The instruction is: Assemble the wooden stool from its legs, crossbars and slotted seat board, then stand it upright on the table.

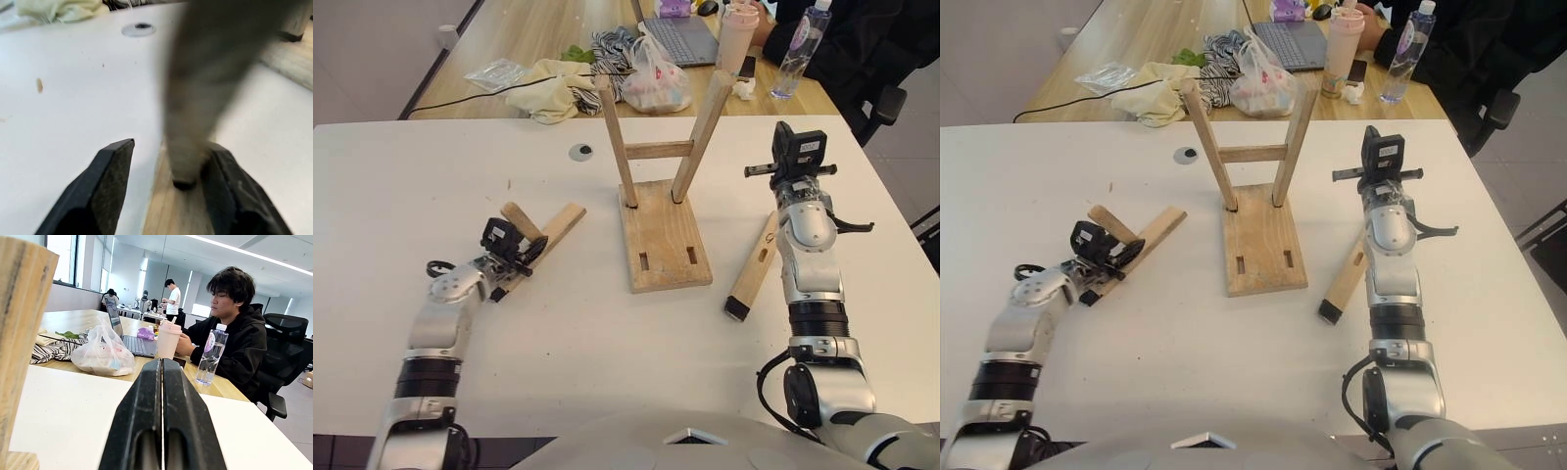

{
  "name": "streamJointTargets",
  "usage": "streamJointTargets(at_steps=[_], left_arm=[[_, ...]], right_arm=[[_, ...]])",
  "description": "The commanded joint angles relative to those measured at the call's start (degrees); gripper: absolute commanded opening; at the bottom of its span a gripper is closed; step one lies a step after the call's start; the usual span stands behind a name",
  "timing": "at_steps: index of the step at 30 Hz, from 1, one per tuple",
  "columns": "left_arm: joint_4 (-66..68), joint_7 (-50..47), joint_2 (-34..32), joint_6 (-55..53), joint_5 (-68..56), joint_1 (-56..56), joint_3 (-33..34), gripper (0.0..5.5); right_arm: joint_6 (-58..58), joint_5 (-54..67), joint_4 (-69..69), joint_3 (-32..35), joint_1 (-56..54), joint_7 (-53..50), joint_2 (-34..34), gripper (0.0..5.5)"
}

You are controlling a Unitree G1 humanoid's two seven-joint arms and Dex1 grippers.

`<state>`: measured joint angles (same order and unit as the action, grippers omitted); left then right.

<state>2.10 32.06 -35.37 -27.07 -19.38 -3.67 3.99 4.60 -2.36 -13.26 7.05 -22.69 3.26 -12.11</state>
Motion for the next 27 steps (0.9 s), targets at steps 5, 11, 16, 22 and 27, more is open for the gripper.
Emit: streamJointTargets(at_steps=[5,11,16,22,27], left_arm=[[-14.45,6.51,-13.99,-27.95,-6.96,1.37,2.06,3.48],[-8.37,5.97,-12.37,-25.39,-3.36,2.31,-0.9,3.51],[-7.01,8.13,-10.55,-23.01,-3.23,5.19,-2.72,3.13],[-4.48,8.92,-10.35,-17.43,-0.29,7.03,-4.33,2.2],[-4.75,9.26,-9.1,-14.6,-0.78,6.51,-3.3,2.03]], right_arm=[[-0.6,-0.67,1.73,0.27,1.73,-1.35,-0.82,0.0],[-0.97,-0.77,2.01,-0.01,1.27,-1.1,-1.01,0.0],[-1.0,-0.67,1.47,-0.35,0.81,-0.49,-1.29,0.0],[-1.23,-0.54,0.62,0.26,-0.3,-1.11,-1.51,0.0],[-5.08,5.45,0.43,1.05,-3.13,3.78,-0.6,0.0]])
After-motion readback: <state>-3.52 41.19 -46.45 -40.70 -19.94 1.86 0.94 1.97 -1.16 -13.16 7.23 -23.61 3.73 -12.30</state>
